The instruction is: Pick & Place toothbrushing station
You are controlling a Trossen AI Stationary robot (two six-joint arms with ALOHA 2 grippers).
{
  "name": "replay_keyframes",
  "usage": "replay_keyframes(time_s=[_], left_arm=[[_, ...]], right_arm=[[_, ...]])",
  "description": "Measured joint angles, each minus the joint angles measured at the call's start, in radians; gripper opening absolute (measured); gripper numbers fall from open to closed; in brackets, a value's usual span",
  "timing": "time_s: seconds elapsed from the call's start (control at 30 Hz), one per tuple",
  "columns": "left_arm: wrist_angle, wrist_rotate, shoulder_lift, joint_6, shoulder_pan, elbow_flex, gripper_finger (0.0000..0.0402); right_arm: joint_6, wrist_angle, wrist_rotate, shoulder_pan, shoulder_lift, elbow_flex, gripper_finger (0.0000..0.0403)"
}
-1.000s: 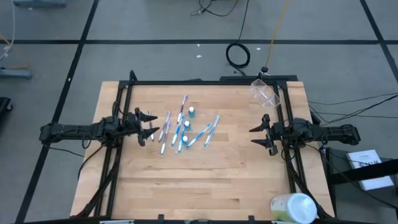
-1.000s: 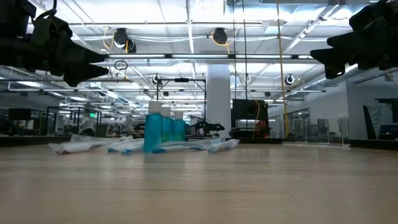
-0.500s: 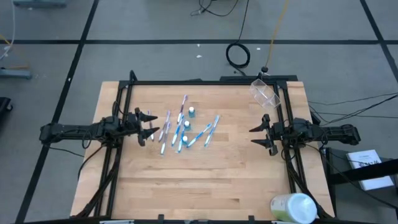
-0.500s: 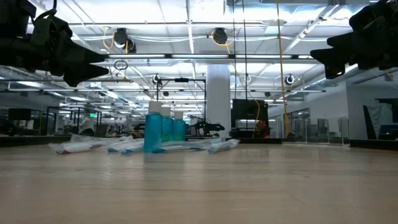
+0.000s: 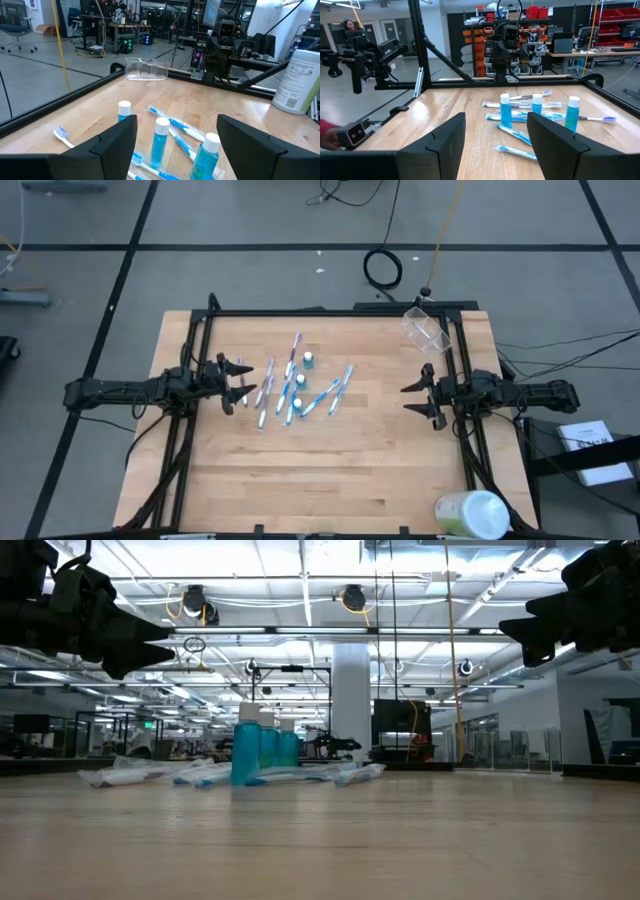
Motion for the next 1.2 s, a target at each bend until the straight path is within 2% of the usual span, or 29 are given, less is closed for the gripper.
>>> replay_keyframes(time_s=[1.0, 1.2], left_arm=[[0.013, -0.007, 0.000, 0.000, 0.000, 0.000, 0.0283], [0.035, -0.019, 0.000, -0.065, 0.000, 0.000, 0.0283]], right_arm=[[0.000, 0.000, 0.000, 0.000, 0.000, 0.000, 0.0206], [0.000, 0.000, 0.000, 0.000, 0.000, 0.000, 0.0206]])
